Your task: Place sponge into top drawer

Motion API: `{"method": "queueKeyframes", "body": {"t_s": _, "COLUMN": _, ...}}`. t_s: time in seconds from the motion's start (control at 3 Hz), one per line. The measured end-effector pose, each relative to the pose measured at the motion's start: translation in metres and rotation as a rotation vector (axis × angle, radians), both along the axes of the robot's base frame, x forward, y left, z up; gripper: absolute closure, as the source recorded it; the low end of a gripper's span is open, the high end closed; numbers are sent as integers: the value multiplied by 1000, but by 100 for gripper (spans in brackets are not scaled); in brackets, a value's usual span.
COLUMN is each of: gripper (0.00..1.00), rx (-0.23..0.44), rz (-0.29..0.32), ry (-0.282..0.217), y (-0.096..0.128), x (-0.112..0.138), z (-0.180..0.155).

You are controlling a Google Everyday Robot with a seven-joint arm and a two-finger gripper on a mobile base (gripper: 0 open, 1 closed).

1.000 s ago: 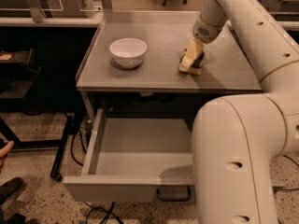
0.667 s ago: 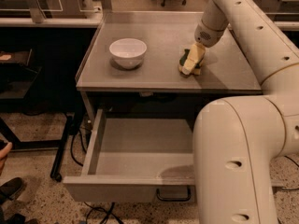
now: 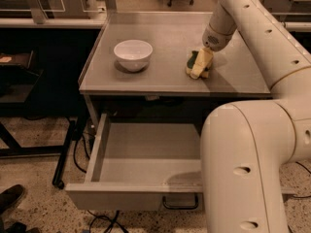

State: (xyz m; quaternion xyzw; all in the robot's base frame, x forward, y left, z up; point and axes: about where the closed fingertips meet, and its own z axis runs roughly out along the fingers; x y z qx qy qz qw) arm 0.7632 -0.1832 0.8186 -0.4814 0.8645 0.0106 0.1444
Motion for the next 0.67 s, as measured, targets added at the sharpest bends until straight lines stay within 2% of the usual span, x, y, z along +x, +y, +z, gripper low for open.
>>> {"method": "queueKeyframes", "body": {"t_s": 0.33, "gripper": 41, "rx": 0, "rz": 0, "ry": 0, "y": 0, "x": 0, "z": 0}}
{"method": "queueKeyframes", "body": {"t_s": 0.67, "gripper": 74, "rx": 0, "rz": 0, "ry": 0, "y": 0, "x": 0, "z": 1}}
